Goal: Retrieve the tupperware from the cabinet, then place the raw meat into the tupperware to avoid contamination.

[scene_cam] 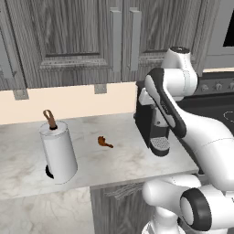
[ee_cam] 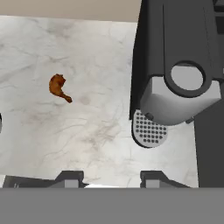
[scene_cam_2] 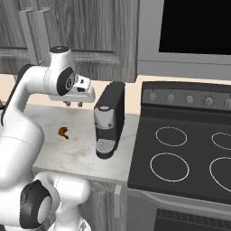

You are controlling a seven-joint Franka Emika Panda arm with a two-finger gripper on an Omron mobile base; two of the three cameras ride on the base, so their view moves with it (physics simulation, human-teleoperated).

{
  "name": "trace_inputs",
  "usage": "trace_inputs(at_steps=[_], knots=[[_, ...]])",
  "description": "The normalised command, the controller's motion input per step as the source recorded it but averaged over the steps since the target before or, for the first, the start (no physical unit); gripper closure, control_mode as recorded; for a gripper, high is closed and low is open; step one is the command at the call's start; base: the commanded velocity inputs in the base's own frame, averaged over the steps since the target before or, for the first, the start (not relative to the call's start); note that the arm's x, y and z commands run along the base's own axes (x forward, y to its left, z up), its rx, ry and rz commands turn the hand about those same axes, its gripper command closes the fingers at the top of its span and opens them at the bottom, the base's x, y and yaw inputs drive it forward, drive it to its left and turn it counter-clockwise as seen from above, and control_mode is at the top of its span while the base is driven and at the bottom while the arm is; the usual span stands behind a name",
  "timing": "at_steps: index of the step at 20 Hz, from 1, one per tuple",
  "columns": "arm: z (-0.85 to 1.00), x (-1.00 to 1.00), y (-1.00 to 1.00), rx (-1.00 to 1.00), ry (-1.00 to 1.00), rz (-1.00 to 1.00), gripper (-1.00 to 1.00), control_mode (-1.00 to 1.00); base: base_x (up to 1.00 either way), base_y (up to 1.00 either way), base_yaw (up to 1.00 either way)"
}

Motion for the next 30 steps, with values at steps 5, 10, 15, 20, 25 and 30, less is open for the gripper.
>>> trace_inputs(at_steps=[5, 10, 15, 20, 25, 30], knots=[[0.03, -0.04, 0.02, 0.0, -0.02, 0.02, -1.0, -1.0, 0.0, 0.0, 0.0], [0.12, -0.15, 0.05, 0.03, -0.21, 0.07, -1.0, -1.0, 0.0, 0.0, 0.0], [0.18, -0.19, 0.15, 0.01, -0.28, 0.08, -1.0, -1.0, 0.0, 0.0, 0.0], [0.23, -0.18, 0.17, 0.01, -0.29, 0.07, -1.0, -1.0, 0.0, 0.0, 0.0], [0.27, -0.07, 0.12, 0.02, -0.28, 0.03, -1.0, -1.0, 0.0, 0.0, 0.0], [0.28, 0.0, 0.13, 0.06, -0.28, 0.0, -1.0, -1.0, 0.0, 0.0, 0.0]])
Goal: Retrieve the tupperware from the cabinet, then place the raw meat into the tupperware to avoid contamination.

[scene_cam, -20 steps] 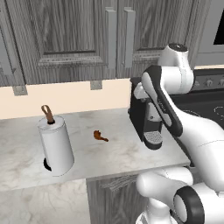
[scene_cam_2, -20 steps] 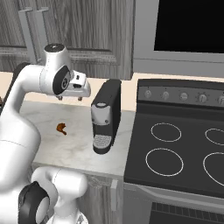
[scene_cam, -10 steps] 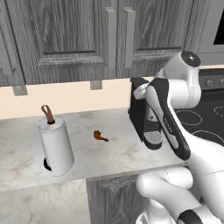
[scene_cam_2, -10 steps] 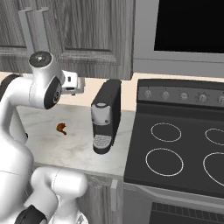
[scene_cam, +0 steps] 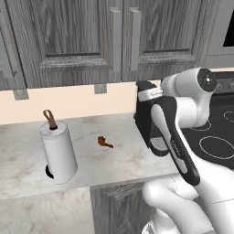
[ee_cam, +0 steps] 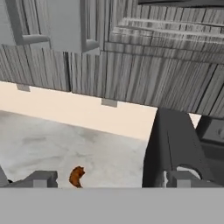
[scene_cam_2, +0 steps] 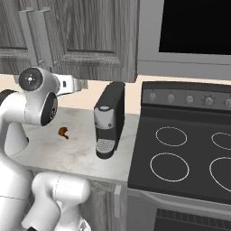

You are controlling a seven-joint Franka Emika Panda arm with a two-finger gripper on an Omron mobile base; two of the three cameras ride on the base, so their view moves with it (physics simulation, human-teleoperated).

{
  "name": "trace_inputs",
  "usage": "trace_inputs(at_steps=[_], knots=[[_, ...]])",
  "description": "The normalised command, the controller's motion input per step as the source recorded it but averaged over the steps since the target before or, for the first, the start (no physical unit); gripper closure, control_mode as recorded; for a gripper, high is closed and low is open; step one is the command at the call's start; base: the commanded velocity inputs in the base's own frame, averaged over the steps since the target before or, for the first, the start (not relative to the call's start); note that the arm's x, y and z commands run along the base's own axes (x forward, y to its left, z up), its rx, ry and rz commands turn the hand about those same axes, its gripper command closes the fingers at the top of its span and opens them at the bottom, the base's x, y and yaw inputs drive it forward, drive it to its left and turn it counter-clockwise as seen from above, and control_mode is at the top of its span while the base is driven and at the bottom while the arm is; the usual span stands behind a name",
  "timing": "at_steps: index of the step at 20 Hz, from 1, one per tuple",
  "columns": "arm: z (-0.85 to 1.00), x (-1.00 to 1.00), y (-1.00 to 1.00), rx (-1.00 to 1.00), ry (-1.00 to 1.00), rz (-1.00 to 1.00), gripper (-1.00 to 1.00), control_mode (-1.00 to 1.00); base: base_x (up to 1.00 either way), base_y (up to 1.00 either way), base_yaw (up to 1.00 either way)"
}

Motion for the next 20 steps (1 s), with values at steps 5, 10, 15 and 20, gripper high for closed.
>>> trace_inputs(at_steps=[5, 10, 15, 20], knots=[[0.24, 0.0, 0.13, 0.04, -0.27, 0.0, -1.0, -1.0, 0.0, 0.0, 0.0], [0.35, 0.0, 0.17, 0.08, -0.24, 0.0, -1.0, -1.0, 0.0, 0.0, 0.0], [0.41, 0.0, 0.12, 0.09, -0.18, 0.0, -1.0, -1.0, 0.0, 0.0, 0.0], [0.4, 0.0, 0.03, 0.06, -0.13, 0.0, -1.0, -1.0, 0.0, 0.0, 0.0]])
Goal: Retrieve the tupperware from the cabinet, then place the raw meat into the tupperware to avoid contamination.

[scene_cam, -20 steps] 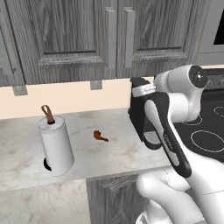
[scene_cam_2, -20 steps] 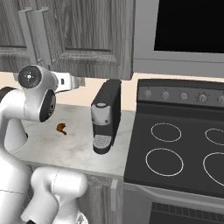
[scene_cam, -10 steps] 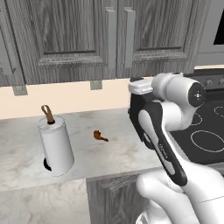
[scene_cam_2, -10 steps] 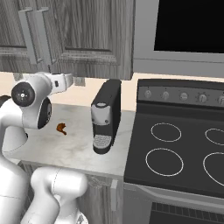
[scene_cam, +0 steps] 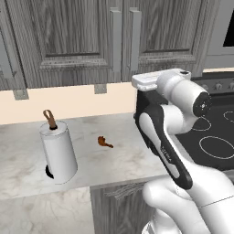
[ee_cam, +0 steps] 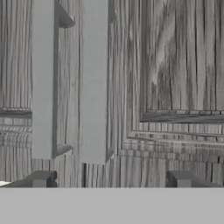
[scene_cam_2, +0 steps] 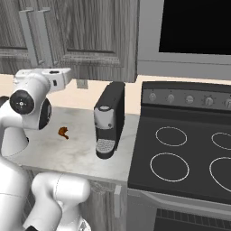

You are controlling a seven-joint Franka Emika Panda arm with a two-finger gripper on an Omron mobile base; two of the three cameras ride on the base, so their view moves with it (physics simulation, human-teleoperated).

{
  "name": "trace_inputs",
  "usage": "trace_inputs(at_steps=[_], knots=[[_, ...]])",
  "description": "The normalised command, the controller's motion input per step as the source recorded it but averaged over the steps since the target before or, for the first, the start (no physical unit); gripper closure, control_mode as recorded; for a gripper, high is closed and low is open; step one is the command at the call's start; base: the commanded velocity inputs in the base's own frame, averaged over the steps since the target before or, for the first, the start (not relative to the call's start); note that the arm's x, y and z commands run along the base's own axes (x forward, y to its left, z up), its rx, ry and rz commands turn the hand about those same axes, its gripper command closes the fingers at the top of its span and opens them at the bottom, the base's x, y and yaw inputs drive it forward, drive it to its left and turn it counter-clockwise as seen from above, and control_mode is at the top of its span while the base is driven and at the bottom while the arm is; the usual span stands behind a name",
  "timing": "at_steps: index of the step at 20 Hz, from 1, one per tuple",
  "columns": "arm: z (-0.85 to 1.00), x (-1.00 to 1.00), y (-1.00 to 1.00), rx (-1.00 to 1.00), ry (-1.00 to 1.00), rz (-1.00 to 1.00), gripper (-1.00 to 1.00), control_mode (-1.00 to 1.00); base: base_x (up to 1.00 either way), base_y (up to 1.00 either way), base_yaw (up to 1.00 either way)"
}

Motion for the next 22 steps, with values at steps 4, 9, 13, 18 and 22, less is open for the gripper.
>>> trace_inputs(at_steps=[4, 9, 13, 18, 22], knots=[[0.34, 0.0, 0.0, 0.03, -0.08, 0.0, -1.0, -1.0, 0.0, 0.0, 0.0], [0.27, 0.0, 0.03, 0.02, -0.08, 0.0, -1.0, -1.0, 0.0, 0.0, 0.0], [0.21, 0.0, 0.08, 0.01, -0.1, 0.0, -1.0, -1.0, 0.0, 0.0, 0.0], [0.17, 0.03, 0.08, 0.01, -0.12, 0.0, -1.0, -1.0, 0.0, 0.0, 0.0], [0.1, 0.12, 0.09, 0.0, -0.09, 0.0, -1.0, -1.0, 0.0, 0.0, 0.0]])
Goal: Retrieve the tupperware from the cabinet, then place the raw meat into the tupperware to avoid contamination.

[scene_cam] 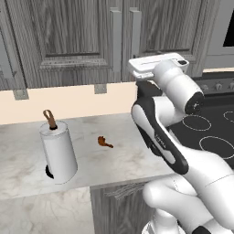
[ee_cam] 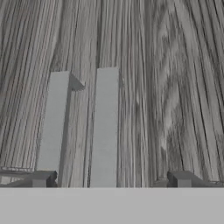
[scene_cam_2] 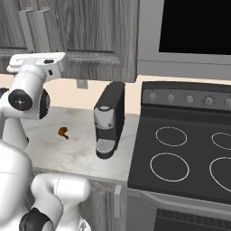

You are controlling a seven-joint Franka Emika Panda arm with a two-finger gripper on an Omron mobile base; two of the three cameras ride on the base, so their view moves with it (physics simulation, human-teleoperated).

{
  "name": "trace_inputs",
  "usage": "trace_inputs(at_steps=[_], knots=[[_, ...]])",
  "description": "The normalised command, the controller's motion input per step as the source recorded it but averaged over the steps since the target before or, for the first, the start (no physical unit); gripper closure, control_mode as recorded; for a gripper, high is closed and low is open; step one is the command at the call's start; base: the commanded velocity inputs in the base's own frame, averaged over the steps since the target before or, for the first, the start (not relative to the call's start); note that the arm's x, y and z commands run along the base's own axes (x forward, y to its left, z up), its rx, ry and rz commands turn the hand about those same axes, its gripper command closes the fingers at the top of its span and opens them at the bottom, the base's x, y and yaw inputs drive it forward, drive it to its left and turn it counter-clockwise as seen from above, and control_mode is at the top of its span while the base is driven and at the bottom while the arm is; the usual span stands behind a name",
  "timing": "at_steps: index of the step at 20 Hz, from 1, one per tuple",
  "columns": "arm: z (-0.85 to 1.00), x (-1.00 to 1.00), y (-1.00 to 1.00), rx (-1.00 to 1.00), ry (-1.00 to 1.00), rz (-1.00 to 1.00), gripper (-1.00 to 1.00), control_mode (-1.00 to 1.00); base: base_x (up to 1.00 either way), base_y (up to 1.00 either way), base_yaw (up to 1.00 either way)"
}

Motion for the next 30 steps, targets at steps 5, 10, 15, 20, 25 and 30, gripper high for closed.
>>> trace_inputs(at_steps=[5, 10, 15, 20, 25, 30], knots=[[0.03, 0.21, 0.03, 0.0, -0.03, 0.0, -1.0, -1.0, 0.0, 0.0, 0.0], [0.0, 0.29, 0.0, 0.0, 0.0, 0.0, -1.0, -1.0, 0.0, 0.0, 0.0], [0.0, 0.26, 0.05, 0.0, 0.0, 0.0, -1.0, -1.0, 0.0, 0.0, 0.0], [0.0, 0.19, 0.12, 0.0, 0.0, 0.0, -1.0, -1.0, 0.0, 0.0, 0.0], [0.0, 0.21, 0.12, 0.0, 0.0, 0.0, -1.0, -1.0, 0.0, 0.0, 0.0], [0.0, 0.23, 0.06, 0.0, 0.0, 0.0, -1.0, -1.0, 0.0, 0.0, 0.0]])
